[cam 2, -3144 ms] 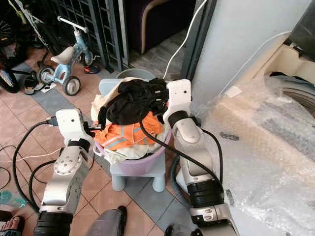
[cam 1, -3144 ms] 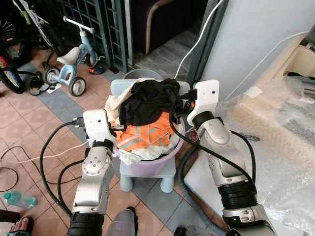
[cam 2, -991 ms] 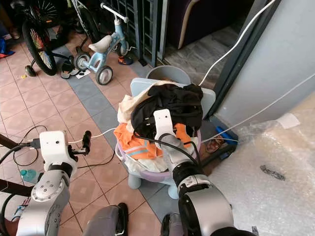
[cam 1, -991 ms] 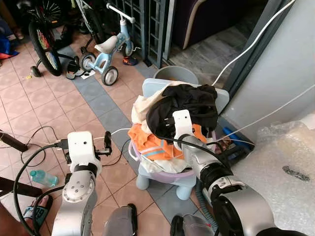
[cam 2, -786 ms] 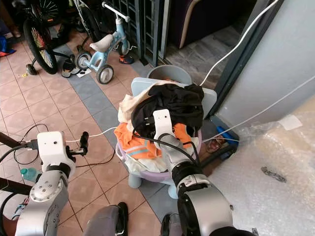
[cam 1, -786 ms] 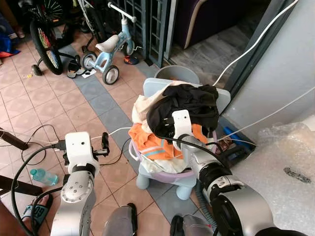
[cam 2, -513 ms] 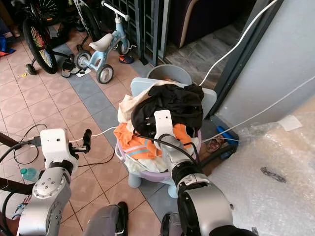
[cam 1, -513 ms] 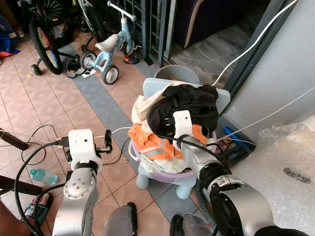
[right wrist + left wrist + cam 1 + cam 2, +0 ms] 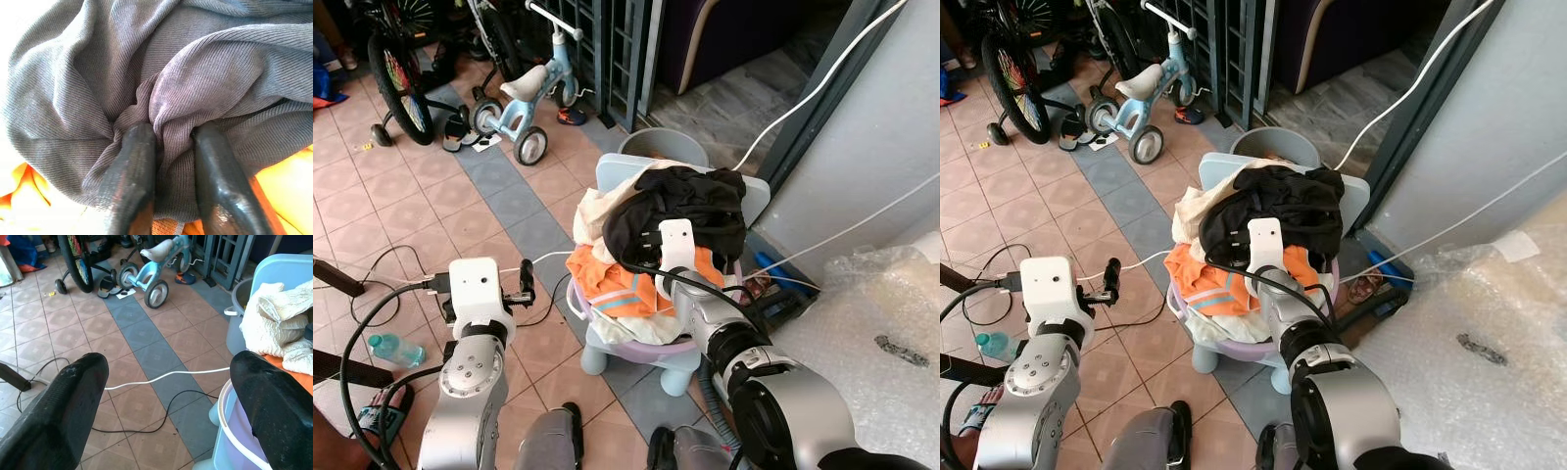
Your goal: Clothes washing
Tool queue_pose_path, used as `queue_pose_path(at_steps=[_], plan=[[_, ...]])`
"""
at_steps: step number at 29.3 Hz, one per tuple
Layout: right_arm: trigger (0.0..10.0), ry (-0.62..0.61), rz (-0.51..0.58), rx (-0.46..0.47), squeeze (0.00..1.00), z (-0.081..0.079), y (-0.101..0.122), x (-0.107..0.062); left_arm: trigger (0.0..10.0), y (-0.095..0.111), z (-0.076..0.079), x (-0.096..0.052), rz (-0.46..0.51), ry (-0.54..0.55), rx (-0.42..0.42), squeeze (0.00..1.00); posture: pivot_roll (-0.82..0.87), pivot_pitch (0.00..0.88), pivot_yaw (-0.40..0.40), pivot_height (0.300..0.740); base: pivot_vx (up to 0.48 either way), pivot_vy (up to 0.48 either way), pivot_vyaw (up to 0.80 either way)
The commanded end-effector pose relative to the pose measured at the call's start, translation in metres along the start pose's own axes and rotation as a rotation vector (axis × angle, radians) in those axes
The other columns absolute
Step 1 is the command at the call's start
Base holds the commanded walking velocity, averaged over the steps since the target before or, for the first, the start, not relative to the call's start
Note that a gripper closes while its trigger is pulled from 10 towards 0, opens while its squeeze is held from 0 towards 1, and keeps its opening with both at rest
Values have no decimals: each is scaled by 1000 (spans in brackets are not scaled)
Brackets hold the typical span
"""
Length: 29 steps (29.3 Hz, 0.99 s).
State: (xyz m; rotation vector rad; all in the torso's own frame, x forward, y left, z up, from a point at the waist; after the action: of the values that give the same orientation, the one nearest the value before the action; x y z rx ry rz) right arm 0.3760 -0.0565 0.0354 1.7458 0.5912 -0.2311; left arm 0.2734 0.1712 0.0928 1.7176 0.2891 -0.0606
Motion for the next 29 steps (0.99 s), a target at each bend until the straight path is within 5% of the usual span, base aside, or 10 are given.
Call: queue_pose_path(at_steps=[1, 8, 15, 18, 23, 26, 29], plan=[[0, 56, 38, 70, 0, -10, 6, 0, 10000, -3, 0, 1, -13, 9, 5, 0, 241, 155, -53, 740, 0, 0, 0], [0, 140, 295, 84, 0, -5, 65, -9, 10000, -2, 13, 12, 4, -19, -16, 0, 173, 98, -55, 740, 0, 0, 0], [0, 172, 531, -6, 0, 10, 109, -39, 10000, 3, 29, 24, 25, -59, -35, 0, 103, 44, -45, 740, 0, 0, 0], [0, 219, 516, -42, 0, 8, 103, -45, 10000, 4, 34, 28, 31, -75, -34, 0, 95, 38, -45, 740, 0, 0, 0], [0, 357, 364, -133, 0, 0, 58, -55, 10000, 4, 36, 32, 36, -78, -37, 0, 91, 40, -51, 740, 0, 0, 0], [0, 531, 178, -347, 0, -8, 5, -74, 10000, 0, 36, 31, 30, -76, -35, 0, 92, 43, -54, 740, 0, 0, 0], [0, 536, 73, -498, 0, 4, -23, -78, 10000, -3, 37, 30, 23, -76, -33, 0, 91, 45, -52, 740, 0, 0, 0]])
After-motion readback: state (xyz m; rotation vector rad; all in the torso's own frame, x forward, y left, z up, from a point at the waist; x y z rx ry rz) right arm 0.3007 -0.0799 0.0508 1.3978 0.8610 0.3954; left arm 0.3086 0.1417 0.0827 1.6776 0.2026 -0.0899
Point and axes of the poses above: a point about 5 cm out from each wrist's last joint towards the gripper, its own x axis pointing out of the wrist towards the gripper, its own y axis along the axis of the wrist's last joint, z = x × y, the point moved 4 cm from there along x, pointing out of the wrist towards the gripper, and after that the axes turned 7 degrees about x, right-handed, at the moved point
